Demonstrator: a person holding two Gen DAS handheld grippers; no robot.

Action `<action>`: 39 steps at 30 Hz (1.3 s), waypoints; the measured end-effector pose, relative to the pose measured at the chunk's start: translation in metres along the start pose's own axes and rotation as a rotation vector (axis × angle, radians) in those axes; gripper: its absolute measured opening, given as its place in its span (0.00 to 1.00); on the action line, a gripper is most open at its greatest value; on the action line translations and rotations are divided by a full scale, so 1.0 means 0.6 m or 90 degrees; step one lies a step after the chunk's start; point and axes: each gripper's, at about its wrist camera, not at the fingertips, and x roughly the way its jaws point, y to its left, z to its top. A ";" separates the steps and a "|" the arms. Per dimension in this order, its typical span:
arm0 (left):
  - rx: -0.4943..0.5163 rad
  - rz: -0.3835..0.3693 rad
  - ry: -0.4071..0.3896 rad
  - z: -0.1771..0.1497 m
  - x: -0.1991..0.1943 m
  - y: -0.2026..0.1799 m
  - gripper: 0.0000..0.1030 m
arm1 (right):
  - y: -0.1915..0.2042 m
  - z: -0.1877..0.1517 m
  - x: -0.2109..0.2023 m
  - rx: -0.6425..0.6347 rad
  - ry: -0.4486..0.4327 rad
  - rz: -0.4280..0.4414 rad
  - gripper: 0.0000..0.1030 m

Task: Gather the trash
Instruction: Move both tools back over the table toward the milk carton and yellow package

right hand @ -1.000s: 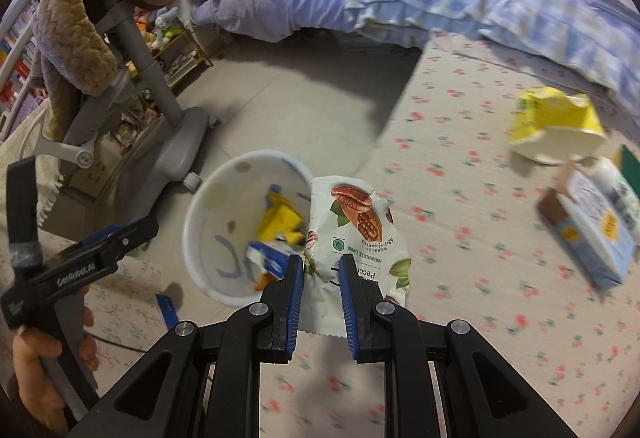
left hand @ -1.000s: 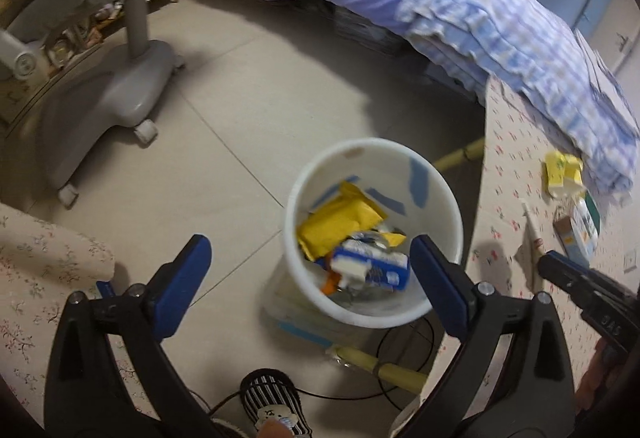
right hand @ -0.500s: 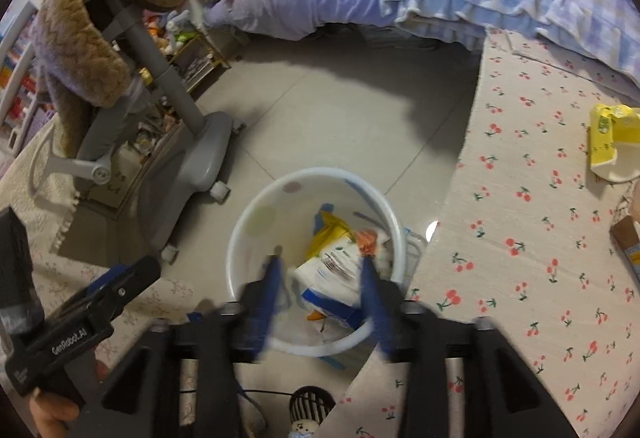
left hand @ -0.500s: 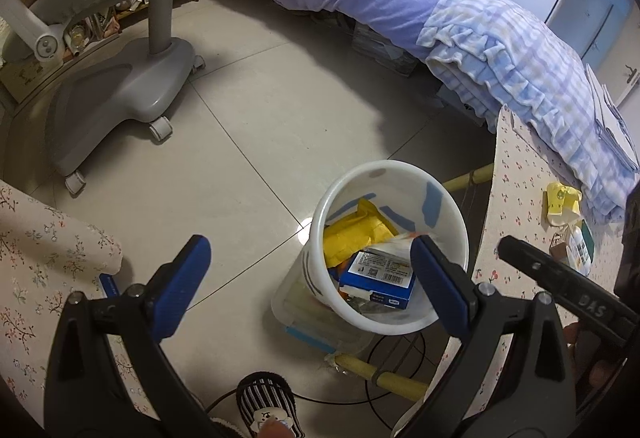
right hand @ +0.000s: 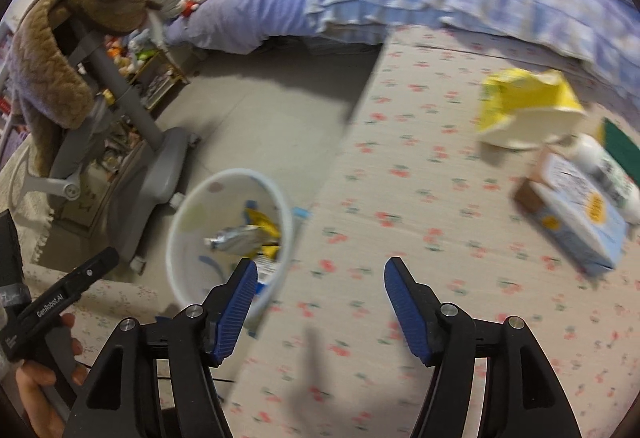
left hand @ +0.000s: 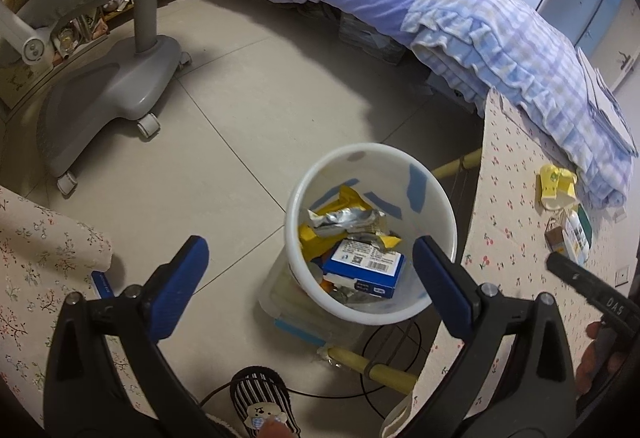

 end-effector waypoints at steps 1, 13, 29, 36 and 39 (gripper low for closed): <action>0.004 0.000 0.002 -0.002 0.001 -0.005 0.99 | -0.017 -0.001 -0.011 0.004 -0.004 -0.009 0.66; 0.048 -0.015 0.022 -0.014 0.014 -0.069 0.99 | -0.187 0.023 -0.087 0.032 -0.048 -0.110 0.74; 0.070 -0.046 0.037 -0.006 0.039 -0.170 0.99 | -0.256 0.061 -0.019 -0.060 0.017 -0.174 0.80; 0.097 -0.045 0.047 -0.011 0.058 -0.217 0.99 | -0.291 0.044 0.004 -0.052 0.050 -0.175 0.81; 0.128 -0.047 0.046 -0.013 0.064 -0.249 0.99 | -0.297 0.031 0.004 -0.054 0.064 -0.164 0.69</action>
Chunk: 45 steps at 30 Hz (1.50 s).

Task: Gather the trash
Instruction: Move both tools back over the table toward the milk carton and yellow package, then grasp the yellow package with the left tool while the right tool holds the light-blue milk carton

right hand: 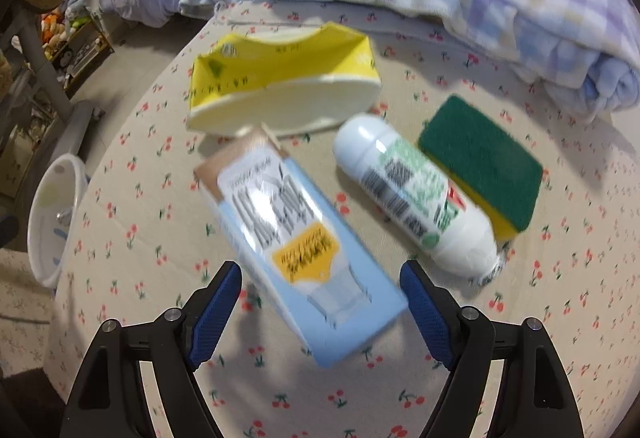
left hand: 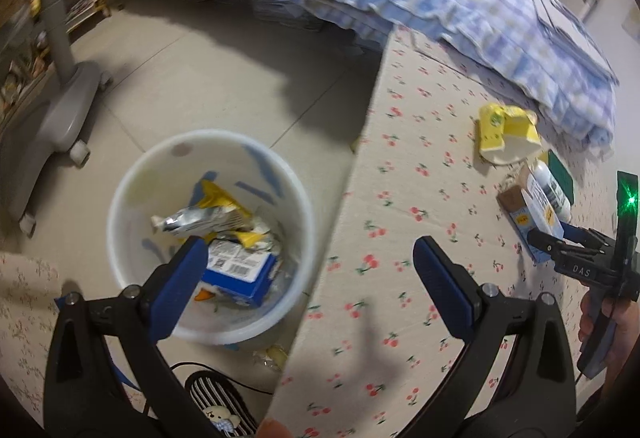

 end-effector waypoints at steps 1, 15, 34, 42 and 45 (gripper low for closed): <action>0.010 -0.002 -0.003 0.002 0.004 -0.013 0.99 | -0.002 -0.008 0.000 -0.004 0.004 0.006 0.68; 0.088 -0.096 -0.045 0.039 0.057 -0.197 0.99 | -0.087 -0.091 -0.151 0.084 -0.081 0.070 0.61; -0.001 -0.227 -0.078 0.088 0.150 -0.252 0.43 | -0.229 -0.147 -0.196 0.205 -0.120 0.062 0.61; 0.017 -0.208 -0.072 0.082 0.133 -0.256 0.31 | -0.241 -0.153 -0.190 0.230 -0.115 0.049 0.61; 0.014 -0.210 -0.064 0.077 0.116 -0.248 0.29 | -0.236 -0.154 -0.198 0.231 -0.120 0.046 0.61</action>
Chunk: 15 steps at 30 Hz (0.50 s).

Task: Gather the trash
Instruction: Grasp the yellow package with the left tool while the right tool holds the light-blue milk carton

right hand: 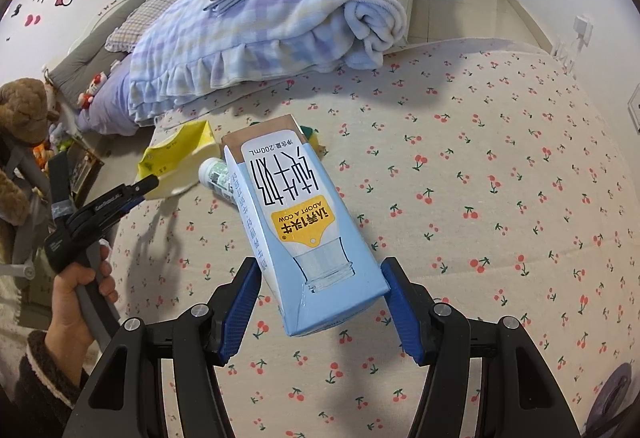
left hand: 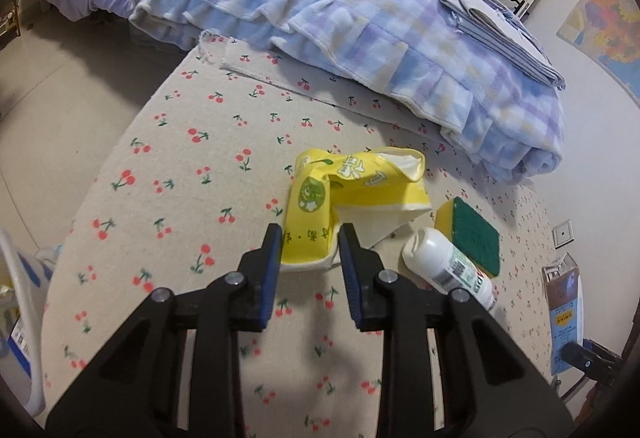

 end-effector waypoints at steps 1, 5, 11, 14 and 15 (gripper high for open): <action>0.000 -0.001 0.000 -0.001 -0.006 0.001 0.28 | 0.003 0.000 -0.004 -0.001 -0.004 0.001 0.61; -0.003 -0.005 -0.005 -0.007 -0.041 0.005 0.27 | 0.014 -0.001 -0.014 -0.002 -0.011 0.004 0.61; 0.010 -0.005 -0.016 -0.017 -0.098 0.017 0.26 | 0.043 -0.007 -0.023 -0.011 -0.018 0.010 0.61; 0.017 -0.001 -0.028 -0.021 -0.128 0.028 0.26 | 0.062 -0.009 -0.025 -0.016 -0.020 0.018 0.61; 0.018 0.000 -0.031 -0.022 -0.135 0.032 0.26 | 0.070 -0.010 -0.025 -0.021 -0.020 0.020 0.61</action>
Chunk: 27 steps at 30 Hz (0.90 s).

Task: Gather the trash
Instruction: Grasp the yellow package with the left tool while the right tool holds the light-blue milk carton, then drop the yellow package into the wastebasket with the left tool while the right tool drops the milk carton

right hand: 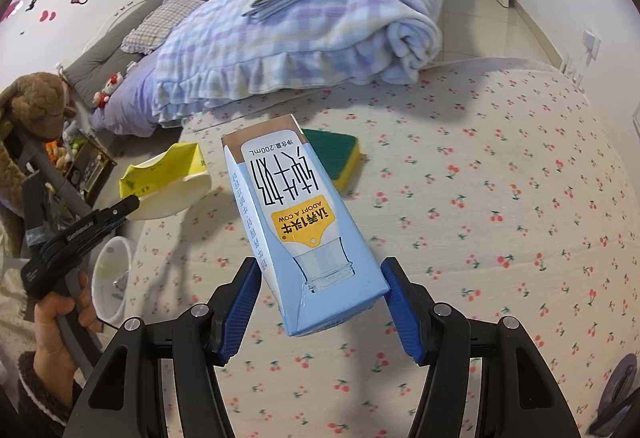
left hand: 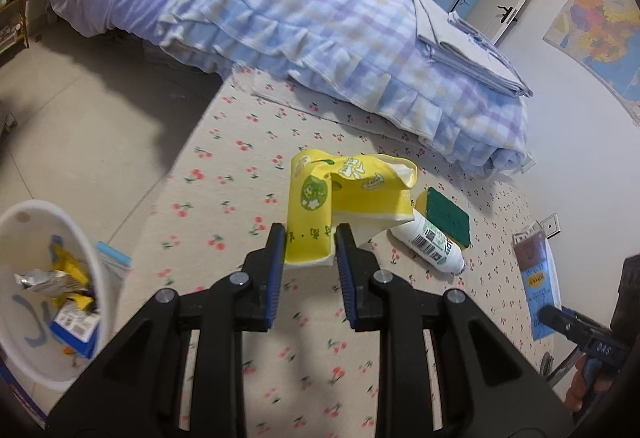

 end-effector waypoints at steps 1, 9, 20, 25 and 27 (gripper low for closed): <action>0.001 0.003 -0.004 -0.001 -0.009 0.006 0.26 | 0.007 -0.001 0.000 -0.005 -0.001 0.001 0.61; -0.005 0.033 -0.024 -0.014 -0.072 0.066 0.26 | 0.082 -0.005 0.009 -0.045 0.001 0.022 0.61; -0.057 0.091 -0.044 -0.033 -0.144 0.190 0.26 | 0.205 -0.012 0.047 -0.107 0.019 0.058 0.61; -0.071 0.124 -0.055 -0.042 -0.176 0.241 0.26 | 0.269 -0.020 0.071 -0.140 0.033 0.076 0.61; -0.081 0.134 -0.054 -0.045 -0.183 0.263 0.27 | 0.293 -0.024 0.083 -0.152 0.040 0.081 0.61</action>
